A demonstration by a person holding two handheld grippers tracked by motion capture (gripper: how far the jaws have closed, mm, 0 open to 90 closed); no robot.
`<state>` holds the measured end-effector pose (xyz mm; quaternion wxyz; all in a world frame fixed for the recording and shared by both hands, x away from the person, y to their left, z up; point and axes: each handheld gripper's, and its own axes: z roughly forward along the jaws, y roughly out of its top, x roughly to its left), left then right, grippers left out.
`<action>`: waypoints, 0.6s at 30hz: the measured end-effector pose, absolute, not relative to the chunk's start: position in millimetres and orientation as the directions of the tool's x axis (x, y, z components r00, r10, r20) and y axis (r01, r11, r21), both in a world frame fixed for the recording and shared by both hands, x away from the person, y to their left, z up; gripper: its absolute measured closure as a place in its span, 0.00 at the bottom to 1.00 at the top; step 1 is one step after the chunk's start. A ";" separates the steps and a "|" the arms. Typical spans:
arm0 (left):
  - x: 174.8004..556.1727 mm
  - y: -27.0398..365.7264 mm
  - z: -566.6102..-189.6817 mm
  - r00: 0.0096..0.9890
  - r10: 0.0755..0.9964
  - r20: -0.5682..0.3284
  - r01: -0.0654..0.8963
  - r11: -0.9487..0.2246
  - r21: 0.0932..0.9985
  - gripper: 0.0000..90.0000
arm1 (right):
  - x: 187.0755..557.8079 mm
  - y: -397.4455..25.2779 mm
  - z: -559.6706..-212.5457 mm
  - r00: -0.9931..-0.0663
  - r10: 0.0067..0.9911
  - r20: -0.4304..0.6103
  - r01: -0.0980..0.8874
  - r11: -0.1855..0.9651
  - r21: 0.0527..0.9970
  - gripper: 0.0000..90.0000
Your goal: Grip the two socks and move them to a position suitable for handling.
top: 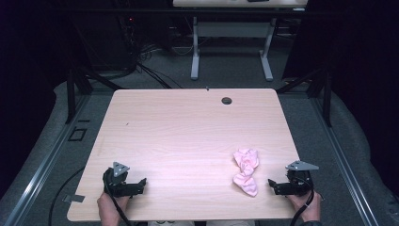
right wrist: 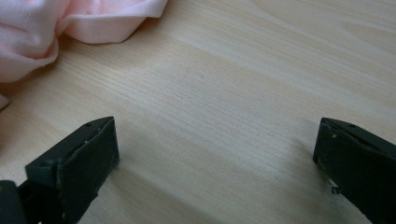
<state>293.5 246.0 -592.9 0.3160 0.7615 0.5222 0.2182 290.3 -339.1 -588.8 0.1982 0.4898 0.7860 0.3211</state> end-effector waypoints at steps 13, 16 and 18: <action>293.7 245.4 -593.0 0.353 0.935 -0.001 0.658 -0.248 0.711 0.00 | 290.7 -338.7 -588.6 -0.438 0.899 0.005 0.645 0.310 0.699 0.00; 293.8 245.4 -593.1 0.352 0.936 0.000 0.657 -0.247 0.713 0.00 | 290.8 -338.8 -588.0 -0.438 0.899 0.007 0.649 0.310 0.694 0.00; 293.8 245.4 -593.1 0.352 0.936 0.001 0.657 -0.248 0.712 0.00 | 291.9 -339.0 -587.7 -0.445 0.895 0.014 0.651 0.313 0.691 0.00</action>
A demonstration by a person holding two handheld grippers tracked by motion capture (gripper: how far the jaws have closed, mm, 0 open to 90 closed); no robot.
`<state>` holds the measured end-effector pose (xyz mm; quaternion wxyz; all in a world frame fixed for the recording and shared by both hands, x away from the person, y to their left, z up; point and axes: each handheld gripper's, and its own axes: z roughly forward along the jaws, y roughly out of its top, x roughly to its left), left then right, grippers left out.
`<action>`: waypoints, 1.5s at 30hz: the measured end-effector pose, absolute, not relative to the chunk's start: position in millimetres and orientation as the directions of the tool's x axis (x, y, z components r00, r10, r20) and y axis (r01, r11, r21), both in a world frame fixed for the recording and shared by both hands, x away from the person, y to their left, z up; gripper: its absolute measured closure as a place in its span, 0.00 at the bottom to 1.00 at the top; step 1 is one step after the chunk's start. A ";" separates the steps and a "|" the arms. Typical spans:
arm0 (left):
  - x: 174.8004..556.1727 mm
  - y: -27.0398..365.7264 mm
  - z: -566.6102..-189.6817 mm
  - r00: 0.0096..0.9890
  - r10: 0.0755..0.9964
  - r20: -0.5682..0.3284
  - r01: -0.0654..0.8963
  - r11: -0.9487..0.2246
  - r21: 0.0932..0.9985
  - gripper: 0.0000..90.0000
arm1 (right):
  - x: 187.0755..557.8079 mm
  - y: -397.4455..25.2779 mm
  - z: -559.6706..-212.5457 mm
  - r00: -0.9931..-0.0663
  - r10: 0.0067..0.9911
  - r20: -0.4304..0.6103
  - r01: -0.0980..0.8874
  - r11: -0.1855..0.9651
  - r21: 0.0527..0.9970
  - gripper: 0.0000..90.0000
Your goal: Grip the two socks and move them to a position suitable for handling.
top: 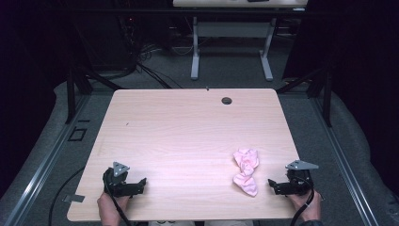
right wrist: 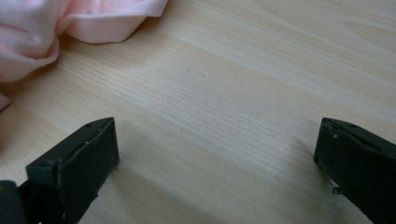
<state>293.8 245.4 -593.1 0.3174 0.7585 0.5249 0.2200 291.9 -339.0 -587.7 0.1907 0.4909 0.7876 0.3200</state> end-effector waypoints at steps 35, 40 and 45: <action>293.7 245.6 -593.0 0.341 0.940 0.000 0.661 -0.239 0.711 0.00 | 284.5 -226.2 -568.4 -0.693 0.721 0.015 0.555 0.520 0.649 0.67; 293.7 245.6 -592.9 0.340 0.940 -0.001 0.661 -0.238 0.711 0.00 | 281.9 -227.0 -571.7 -0.703 0.709 0.055 0.555 0.499 0.666 0.86; 293.7 245.6 -592.9 0.339 0.941 -0.001 0.663 -0.238 0.710 0.00 | 281.0 -228.4 -571.2 -0.697 0.713 0.071 0.560 0.480 0.675 0.90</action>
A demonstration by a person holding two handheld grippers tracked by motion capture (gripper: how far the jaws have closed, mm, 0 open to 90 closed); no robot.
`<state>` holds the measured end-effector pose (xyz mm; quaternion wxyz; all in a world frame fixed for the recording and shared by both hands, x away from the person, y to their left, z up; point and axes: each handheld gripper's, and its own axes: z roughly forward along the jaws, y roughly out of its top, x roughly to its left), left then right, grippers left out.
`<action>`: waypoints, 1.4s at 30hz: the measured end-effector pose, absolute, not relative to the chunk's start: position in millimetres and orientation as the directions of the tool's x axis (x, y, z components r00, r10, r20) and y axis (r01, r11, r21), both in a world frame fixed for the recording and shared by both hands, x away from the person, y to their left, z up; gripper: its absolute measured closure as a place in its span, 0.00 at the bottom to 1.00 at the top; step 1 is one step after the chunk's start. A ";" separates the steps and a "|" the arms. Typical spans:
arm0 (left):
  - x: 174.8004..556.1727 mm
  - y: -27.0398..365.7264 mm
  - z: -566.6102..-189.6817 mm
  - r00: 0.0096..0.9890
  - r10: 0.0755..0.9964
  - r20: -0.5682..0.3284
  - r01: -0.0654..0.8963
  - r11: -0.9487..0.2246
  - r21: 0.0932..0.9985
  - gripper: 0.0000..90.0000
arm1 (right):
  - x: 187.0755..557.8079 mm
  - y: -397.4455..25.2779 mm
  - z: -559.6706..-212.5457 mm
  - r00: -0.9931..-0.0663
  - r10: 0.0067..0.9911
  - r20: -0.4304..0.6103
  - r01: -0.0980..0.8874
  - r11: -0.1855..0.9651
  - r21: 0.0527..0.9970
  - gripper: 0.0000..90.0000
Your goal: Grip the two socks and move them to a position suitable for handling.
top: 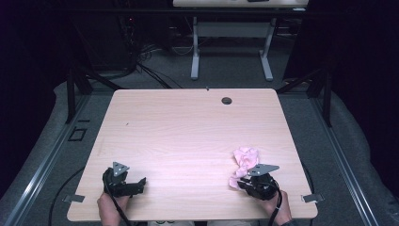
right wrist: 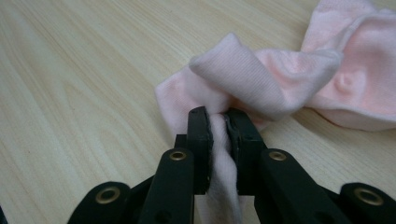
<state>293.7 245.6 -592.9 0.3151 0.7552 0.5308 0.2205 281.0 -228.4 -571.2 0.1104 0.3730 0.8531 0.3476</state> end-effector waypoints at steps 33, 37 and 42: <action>293.5 244.6 -592.2 0.339 0.941 0.001 0.664 -0.240 0.708 0.00 | 281.0 -156.4 -545.5 -0.741 0.648 0.173 0.550 0.439 0.710 0.27; 285.5 232.5 -583.0 0.356 0.934 -0.023 0.640 -0.226 0.734 0.00 | 280.9 -177.4 -538.6 -0.716 0.678 0.163 0.555 0.413 0.722 0.27; 270.8 192.4 -555.6 0.484 0.875 -0.013 0.566 -0.302 0.767 0.00 | 280.4 -200.7 -536.5 -0.661 0.729 0.176 0.580 0.348 0.736 0.28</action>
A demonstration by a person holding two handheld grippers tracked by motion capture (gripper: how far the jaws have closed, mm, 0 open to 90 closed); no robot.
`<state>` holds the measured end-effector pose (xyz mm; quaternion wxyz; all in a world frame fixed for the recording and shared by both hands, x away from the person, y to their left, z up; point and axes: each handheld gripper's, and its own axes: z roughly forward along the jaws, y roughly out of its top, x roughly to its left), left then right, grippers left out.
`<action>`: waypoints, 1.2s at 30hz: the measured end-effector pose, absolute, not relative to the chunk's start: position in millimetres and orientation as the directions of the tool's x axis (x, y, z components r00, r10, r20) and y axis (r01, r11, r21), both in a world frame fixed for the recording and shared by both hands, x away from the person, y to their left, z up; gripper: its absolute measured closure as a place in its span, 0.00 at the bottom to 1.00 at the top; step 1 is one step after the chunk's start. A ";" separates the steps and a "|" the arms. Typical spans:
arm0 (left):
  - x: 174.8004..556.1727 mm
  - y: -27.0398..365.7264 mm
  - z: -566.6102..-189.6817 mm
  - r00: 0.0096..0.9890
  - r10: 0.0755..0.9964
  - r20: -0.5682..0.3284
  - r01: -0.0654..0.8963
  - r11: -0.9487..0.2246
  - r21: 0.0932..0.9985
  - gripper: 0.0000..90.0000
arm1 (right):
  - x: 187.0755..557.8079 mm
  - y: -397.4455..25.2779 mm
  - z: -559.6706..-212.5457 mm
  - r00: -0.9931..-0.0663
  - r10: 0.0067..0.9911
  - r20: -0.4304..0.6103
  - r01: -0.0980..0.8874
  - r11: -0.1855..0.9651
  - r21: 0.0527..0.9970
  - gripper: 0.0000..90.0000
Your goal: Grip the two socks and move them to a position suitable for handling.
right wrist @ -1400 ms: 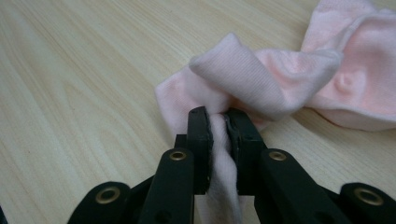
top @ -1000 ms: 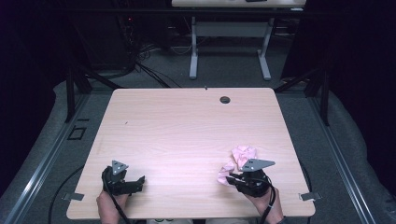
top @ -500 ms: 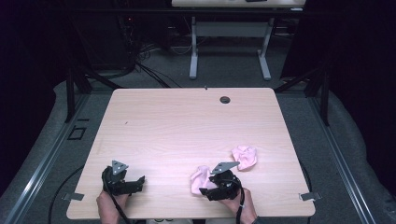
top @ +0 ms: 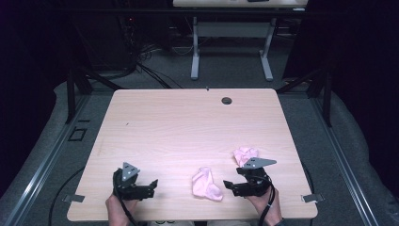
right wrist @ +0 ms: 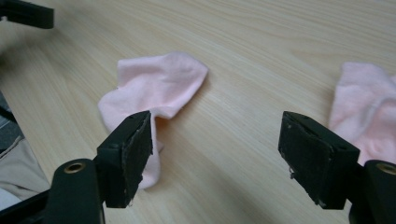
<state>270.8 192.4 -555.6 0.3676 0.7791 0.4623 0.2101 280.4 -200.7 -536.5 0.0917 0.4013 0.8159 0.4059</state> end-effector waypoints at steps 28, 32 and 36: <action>254.4 -4.8 -566.3 0.821 0.570 0.022 0.423 -0.634 0.647 0.55 | 272.8 -310.9 -584.0 -0.361 0.920 0.151 0.651 0.133 0.748 0.16; 253.8 -6.9 -567.4 0.825 0.563 0.049 0.407 -0.652 0.640 0.67 | 272.2 -313.1 -584.8 -0.364 0.920 0.147 0.648 0.136 0.749 0.16; 251.6 -5.8 -568.1 0.827 0.558 0.074 0.387 -0.659 0.645 0.82 | 272.7 -312.1 -585.8 -0.364 0.921 0.141 0.648 0.141 0.749 0.17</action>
